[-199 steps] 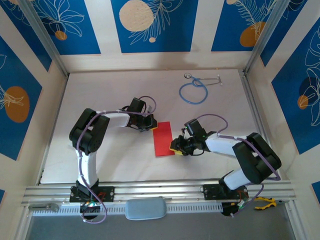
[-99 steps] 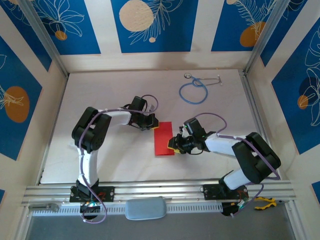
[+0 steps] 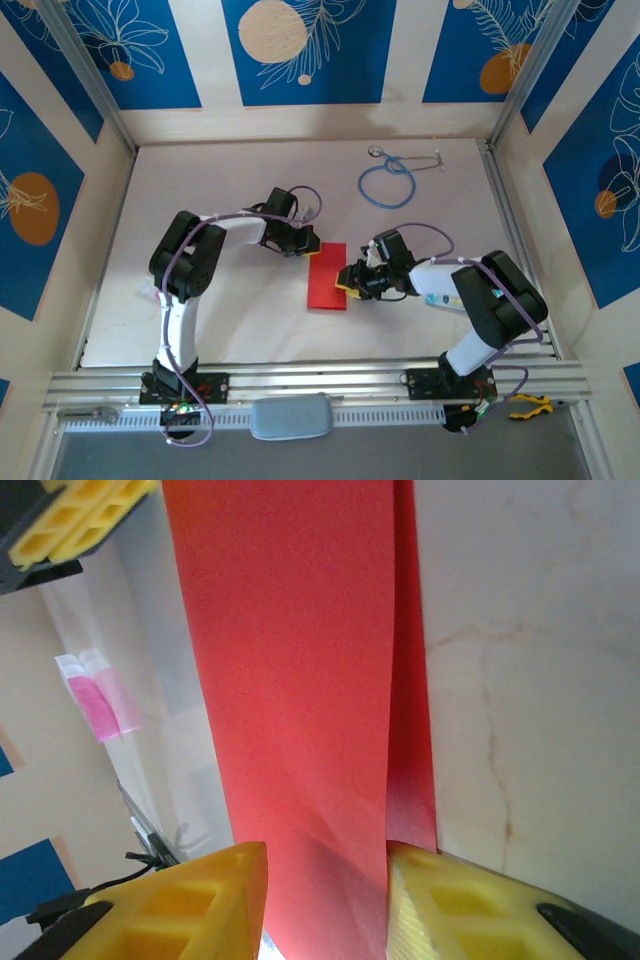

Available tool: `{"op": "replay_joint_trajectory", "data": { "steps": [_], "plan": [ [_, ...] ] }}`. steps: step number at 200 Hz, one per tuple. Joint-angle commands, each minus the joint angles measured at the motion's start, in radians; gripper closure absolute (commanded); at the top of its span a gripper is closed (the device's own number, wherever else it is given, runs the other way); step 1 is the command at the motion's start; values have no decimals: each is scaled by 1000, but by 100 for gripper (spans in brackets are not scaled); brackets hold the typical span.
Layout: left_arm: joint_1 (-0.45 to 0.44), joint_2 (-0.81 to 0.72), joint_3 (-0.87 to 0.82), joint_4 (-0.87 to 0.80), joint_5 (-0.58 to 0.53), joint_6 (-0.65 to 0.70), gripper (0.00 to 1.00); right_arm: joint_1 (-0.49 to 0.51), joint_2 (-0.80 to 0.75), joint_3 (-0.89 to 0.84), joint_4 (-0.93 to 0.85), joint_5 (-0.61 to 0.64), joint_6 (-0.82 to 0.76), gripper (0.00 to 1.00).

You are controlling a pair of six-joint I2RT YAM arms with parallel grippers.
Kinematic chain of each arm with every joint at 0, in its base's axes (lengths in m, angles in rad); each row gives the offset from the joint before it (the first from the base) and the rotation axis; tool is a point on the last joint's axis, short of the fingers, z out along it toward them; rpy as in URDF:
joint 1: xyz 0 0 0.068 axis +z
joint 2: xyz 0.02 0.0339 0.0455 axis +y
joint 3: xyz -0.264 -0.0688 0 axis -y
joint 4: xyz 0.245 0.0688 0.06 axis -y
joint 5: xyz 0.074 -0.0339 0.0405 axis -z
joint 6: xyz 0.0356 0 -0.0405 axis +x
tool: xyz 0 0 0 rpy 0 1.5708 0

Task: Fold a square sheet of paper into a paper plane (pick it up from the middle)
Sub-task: First fold in half a square sheet of paper at the center of the table, then fold the triangle a second time at the center of the table.

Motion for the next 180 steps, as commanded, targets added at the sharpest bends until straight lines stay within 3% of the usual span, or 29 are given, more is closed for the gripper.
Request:
{"op": "replay_joint_trajectory", "data": {
  "steps": [1, 42, 121, 180],
  "plan": [
    [4, 31, 30, -45, -1, 31, 89, -8, 27, 25, 42, -56, -5, 66],
    [3, 6, 31, -45, 2, 28, 84, -15, 57, 23, 68, -53, 6, 69],
    [1, -193, -41, 17, -19, 33, 56, -28, 78, 33, 75, -54, -6, 85],
    [-21, -452, -282, 147, -99, 63, 55, -30, 75, 46, 77, -49, 14, 92]
  ]
}}
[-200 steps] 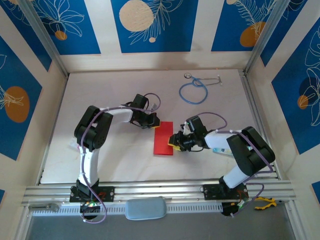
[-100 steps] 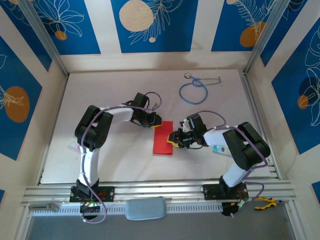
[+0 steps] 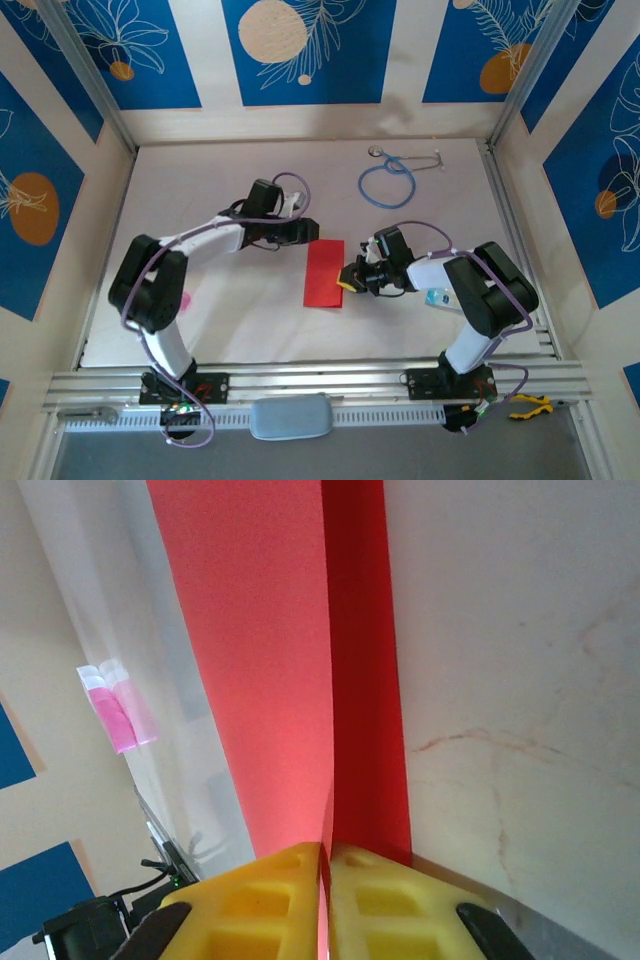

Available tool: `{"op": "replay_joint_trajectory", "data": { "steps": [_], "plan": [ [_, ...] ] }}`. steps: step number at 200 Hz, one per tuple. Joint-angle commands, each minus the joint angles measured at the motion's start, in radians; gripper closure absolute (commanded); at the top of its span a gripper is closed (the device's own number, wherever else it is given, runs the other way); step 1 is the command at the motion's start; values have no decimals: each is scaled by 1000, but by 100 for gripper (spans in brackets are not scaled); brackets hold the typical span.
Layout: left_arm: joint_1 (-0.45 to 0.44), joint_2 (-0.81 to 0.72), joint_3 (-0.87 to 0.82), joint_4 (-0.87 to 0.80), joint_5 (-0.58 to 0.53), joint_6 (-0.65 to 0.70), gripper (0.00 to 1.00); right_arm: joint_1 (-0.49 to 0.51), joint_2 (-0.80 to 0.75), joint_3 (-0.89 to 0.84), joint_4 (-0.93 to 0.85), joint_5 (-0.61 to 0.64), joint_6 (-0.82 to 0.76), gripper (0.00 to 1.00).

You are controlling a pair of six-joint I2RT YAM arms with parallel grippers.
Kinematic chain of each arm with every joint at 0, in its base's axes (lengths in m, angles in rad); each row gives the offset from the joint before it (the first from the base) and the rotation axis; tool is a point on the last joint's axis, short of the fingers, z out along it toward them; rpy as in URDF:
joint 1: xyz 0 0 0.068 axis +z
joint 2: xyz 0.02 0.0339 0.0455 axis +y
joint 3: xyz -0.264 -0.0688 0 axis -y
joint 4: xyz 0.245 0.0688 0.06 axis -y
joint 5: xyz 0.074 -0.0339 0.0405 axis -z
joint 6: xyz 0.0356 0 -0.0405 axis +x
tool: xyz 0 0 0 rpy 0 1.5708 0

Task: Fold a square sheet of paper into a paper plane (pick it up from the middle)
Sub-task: Fold the triangle a second time at the center of the table.

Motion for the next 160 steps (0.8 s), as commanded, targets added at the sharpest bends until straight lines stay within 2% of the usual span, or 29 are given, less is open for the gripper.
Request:
{"op": "replay_joint_trajectory", "data": {
  "steps": [1, 33, 67, 100, 124, 160],
  "plan": [
    [-20, -101, -104, 79, -57, 51, 55, -5, 8, 25, 3, -17, 10, 92],
    [-109, -239, -294, 246, -152, 146, 59, -9, 4, 35, -4, -21, 31, 93],
    [-291, -323, -428, 340, -333, 340, 60, -9, 5, 58, -29, -33, 37, 93],
    [-474, -286, -425, 284, -566, 503, 52, -10, 7, 71, -37, -42, 41, 93],
    [-561, -229, -399, 266, -683, 571, 42, -11, 2, 72, -42, -41, 41, 94],
    [-655, -144, -360, 272, -914, 643, 39, -13, -1, 72, -48, -40, 38, 93]
  ]
}}
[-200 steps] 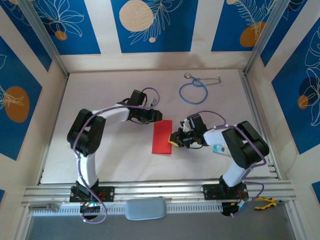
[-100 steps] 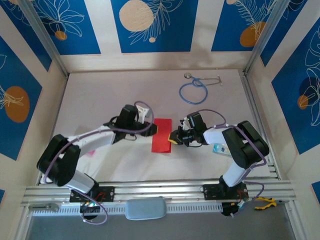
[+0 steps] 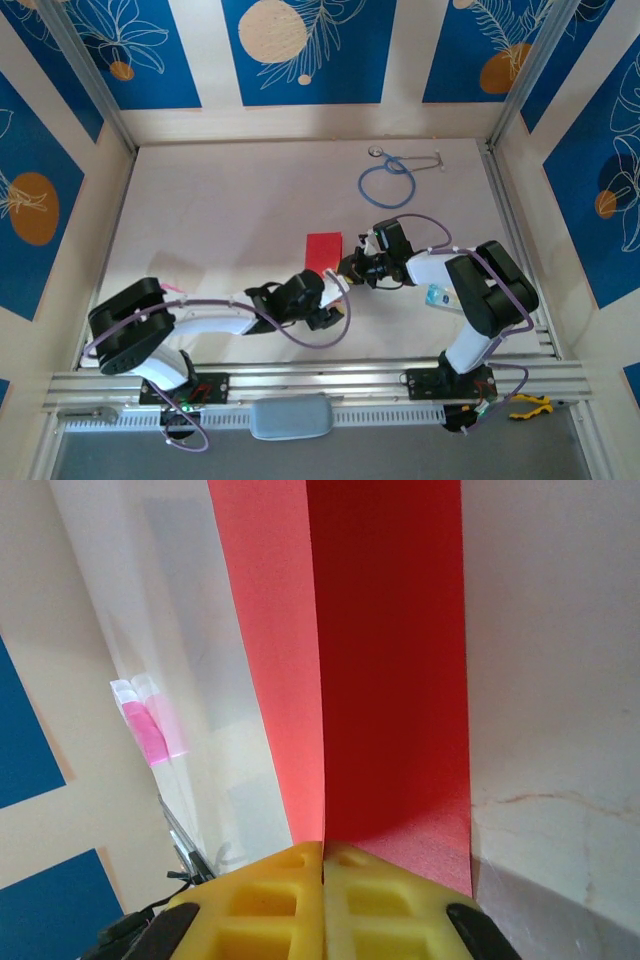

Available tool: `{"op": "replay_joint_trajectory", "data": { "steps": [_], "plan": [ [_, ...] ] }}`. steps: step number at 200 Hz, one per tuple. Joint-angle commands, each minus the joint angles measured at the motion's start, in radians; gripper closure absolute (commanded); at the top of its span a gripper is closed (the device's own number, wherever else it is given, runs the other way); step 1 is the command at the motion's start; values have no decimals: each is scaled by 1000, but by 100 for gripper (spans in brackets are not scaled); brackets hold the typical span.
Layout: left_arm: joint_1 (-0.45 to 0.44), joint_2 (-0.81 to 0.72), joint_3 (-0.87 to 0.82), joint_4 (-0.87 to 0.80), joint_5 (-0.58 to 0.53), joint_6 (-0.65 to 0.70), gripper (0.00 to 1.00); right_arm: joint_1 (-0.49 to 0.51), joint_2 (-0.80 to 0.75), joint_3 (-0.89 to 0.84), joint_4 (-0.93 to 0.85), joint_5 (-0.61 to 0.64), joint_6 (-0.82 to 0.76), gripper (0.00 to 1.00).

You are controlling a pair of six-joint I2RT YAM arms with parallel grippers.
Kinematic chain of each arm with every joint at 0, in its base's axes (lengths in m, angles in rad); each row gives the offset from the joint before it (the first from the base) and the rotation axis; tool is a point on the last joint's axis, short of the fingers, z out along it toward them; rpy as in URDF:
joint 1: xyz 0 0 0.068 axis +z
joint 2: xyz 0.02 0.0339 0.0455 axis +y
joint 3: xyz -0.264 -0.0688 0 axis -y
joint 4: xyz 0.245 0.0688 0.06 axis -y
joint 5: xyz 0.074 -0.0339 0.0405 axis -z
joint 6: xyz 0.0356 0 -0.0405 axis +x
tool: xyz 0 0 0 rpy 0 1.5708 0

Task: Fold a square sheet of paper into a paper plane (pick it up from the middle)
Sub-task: Fold the triangle a second time at the center of the table.

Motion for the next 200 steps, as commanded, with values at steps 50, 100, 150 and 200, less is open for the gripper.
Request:
{"op": "replay_joint_trajectory", "data": {
  "steps": [50, 100, 150, 200],
  "plan": [
    [-67, 112, 75, 11, -317, 125, 40, -10, -10, 11, -38, -28, 6, 93],
    [-71, 158, 112, -7, -310, 128, 47, -14, -15, 2, -36, -26, 6, 93],
    [-72, 167, 119, -10, -324, 135, 69, -16, -19, -2, -36, -27, 5, 93],
    [-71, 156, 114, -25, -308, 119, 92, -19, -22, -7, -30, -28, 5, 93]
  ]
}}
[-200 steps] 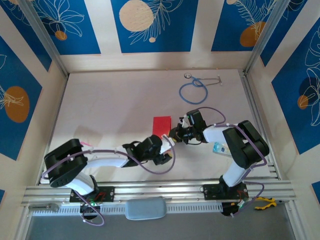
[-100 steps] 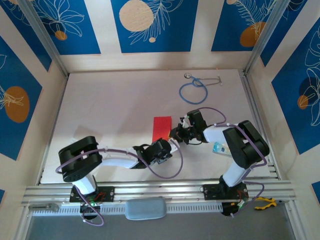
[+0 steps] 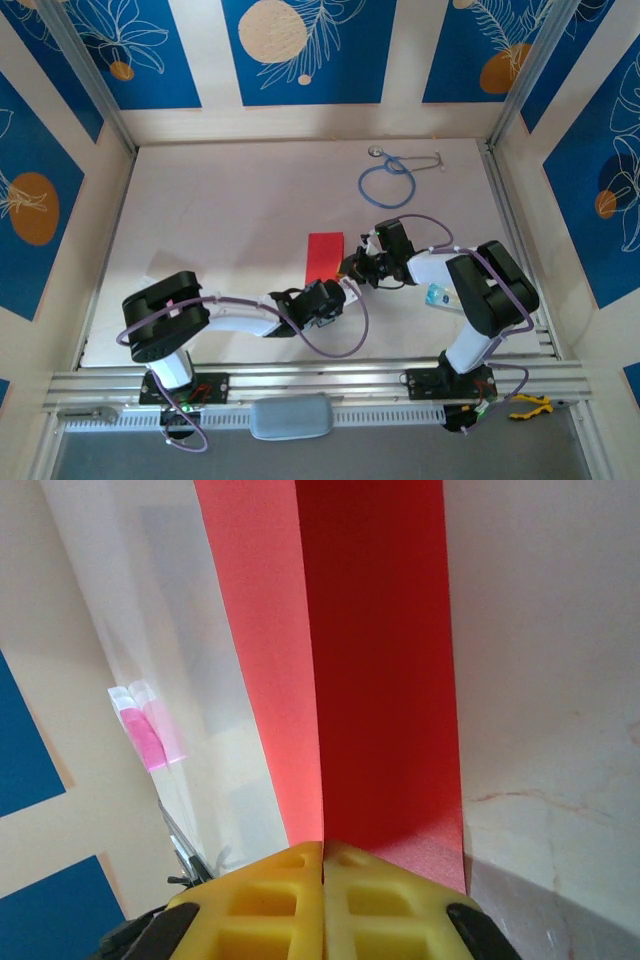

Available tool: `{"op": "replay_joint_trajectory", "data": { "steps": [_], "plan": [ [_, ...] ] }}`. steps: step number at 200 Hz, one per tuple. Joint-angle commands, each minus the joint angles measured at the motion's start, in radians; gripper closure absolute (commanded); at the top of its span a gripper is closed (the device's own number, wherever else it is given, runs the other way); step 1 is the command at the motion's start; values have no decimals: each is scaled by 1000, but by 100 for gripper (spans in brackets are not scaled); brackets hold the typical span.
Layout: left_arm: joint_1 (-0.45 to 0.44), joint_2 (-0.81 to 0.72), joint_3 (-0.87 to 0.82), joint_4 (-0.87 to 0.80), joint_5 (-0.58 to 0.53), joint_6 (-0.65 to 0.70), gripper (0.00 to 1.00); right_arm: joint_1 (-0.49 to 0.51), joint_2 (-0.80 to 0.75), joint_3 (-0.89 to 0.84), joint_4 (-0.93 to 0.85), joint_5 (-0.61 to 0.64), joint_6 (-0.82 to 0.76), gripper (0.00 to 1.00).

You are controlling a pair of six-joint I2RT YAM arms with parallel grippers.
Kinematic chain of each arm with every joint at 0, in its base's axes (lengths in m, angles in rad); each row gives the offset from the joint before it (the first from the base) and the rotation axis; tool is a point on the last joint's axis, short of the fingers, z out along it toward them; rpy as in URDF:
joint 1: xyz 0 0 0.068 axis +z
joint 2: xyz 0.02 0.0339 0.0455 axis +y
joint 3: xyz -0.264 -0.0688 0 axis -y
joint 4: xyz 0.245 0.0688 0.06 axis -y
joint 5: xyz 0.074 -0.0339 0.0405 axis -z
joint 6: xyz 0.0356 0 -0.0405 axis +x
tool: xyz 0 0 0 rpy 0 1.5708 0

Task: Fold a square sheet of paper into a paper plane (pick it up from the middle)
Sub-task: Fold the triangle a second time at the center of the table.

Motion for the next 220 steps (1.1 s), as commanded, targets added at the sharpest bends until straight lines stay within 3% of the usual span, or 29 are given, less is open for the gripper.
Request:
{"op": "replay_joint_trajectory", "data": {
  "steps": [1, 27, 57, 90, 130, 173, 220],
  "plan": [
    [-9, 1, 20, -23, -3, -5, 93, -5, -22, -7, -14, -28, 5, 93],
    [-5, -13, 28, -47, 12, -34, 100, -5, -35, -11, -23, -21, 1, 91],
    [15, -34, 46, -94, 44, -96, 100, -13, -69, -13, -67, 6, -18, 85],
    [82, -83, 53, -130, 202, -203, 100, -46, -156, -29, -160, 60, -56, 74],
    [190, -119, 39, -110, 435, -318, 100, -96, -277, -68, -240, 95, -80, 71],
    [261, -95, 40, -84, 603, -416, 100, -105, -368, -118, -262, 83, -83, 76],
    [292, -77, 49, -65, 662, -470, 100, -59, -389, -167, -238, 94, -64, 90]
  ]
}}
